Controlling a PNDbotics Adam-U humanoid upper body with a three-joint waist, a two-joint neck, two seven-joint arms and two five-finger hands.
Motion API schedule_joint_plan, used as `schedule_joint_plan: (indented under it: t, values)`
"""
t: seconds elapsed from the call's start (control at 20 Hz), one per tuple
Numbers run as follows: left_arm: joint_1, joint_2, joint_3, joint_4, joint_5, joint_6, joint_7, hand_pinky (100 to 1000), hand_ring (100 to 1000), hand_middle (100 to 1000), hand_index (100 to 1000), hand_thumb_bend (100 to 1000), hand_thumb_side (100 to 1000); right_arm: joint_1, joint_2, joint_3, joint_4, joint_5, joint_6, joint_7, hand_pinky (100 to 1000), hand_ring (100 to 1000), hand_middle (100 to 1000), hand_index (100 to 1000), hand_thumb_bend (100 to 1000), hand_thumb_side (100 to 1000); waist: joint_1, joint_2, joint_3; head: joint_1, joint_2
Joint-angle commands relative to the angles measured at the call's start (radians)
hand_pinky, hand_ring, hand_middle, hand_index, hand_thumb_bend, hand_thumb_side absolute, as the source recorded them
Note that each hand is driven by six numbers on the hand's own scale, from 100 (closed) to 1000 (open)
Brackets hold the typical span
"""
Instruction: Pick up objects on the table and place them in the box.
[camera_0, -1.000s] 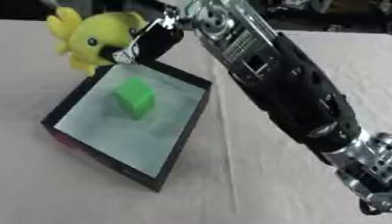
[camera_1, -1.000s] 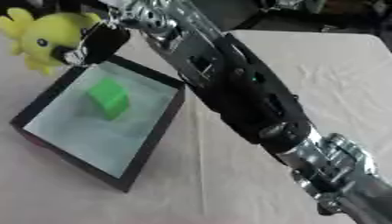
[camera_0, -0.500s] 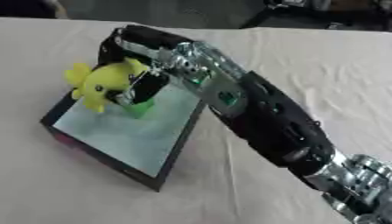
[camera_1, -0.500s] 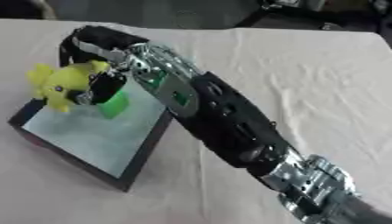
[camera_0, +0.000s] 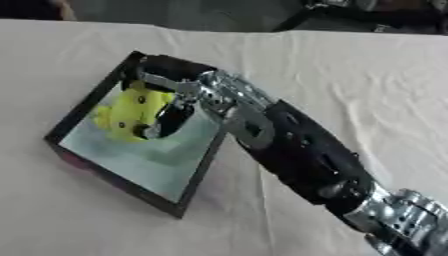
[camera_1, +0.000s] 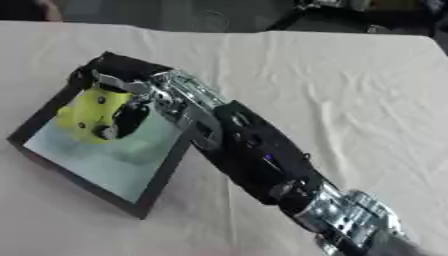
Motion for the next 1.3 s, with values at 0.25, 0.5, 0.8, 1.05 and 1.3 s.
schedule_joint_plan:
  t: [0.25, 0.5, 0.8, 1.05, 1.3]
  values:
    - [-0.008, 0.014, 0.008, -0.015, -0.002, 0.000, -0.008, 816, 588, 769, 786, 458, 651, -0.017, -0.022, -0.029, -0.068, 0.013, -0.019, 0.028, 969, 944, 815, 929, 579, 342, 0.007, -0.010, -0.002, 0.000, -0.001]
    - [-0.008, 0.013, 0.007, -0.015, -0.002, 0.000, -0.010, 816, 587, 769, 786, 458, 651, -0.015, -0.039, -0.054, -0.112, -0.023, 0.007, 0.012, 964, 935, 816, 928, 550, 298, 0.008, -0.012, -0.004, 0.002, -0.001]
    - [-0.005, 0.016, 0.006, -0.015, -0.004, 0.000, -0.010, 816, 587, 768, 786, 456, 652, 0.011, -0.153, -0.178, -0.325, -0.304, 0.148, -0.135, 957, 908, 807, 904, 182, 256, 0.009, -0.016, -0.019, 0.015, -0.001]
    - [-0.005, 0.020, 0.006, -0.014, -0.004, -0.001, -0.010, 816, 586, 768, 786, 456, 652, 0.098, -0.293, -0.282, -0.488, -0.619, 0.221, -0.285, 962, 902, 809, 917, 100, 276, 0.012, -0.014, -0.032, 0.028, -0.001]
    - [-0.013, 0.020, -0.008, -0.011, -0.001, 0.002, -0.024, 816, 585, 769, 786, 457, 652, 0.212, -0.364, -0.348, -0.498, -0.880, 0.223, -0.433, 956, 873, 808, 902, 100, 420, 0.017, -0.009, -0.042, 0.036, -0.001]
